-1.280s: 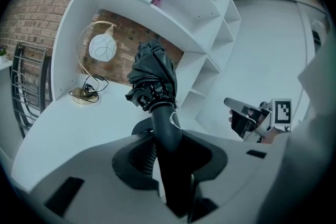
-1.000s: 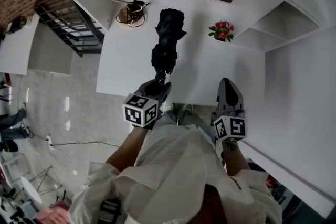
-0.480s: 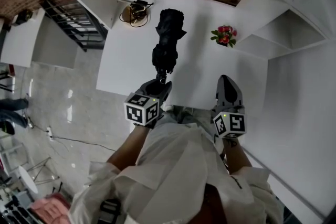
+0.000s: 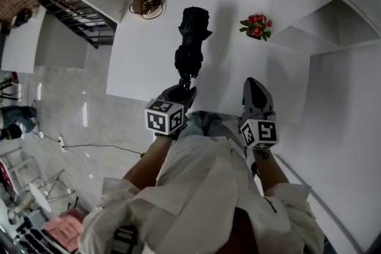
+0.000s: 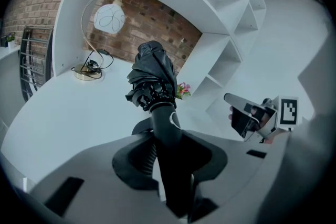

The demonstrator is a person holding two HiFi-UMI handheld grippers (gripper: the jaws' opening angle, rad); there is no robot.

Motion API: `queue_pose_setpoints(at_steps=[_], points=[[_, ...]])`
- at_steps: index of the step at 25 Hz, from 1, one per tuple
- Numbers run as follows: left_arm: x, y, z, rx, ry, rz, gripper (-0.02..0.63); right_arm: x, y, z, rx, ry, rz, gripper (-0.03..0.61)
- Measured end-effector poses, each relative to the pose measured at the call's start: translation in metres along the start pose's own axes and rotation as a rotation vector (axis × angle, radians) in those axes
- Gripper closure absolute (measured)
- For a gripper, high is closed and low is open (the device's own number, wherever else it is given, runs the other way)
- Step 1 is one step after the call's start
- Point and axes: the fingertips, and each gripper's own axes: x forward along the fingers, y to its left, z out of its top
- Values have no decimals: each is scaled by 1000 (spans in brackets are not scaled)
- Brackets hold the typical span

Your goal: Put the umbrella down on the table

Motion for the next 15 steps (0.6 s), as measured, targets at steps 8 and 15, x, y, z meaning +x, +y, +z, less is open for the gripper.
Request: queue_pose_setpoints(at_steps=[8, 15], points=[[40, 15, -36, -38, 84, 20, 479, 20, -12, -50, 22, 75, 15, 557], [73, 29, -66, -63, 139, 34, 479, 42, -14, -90, 39, 120, 28, 558]])
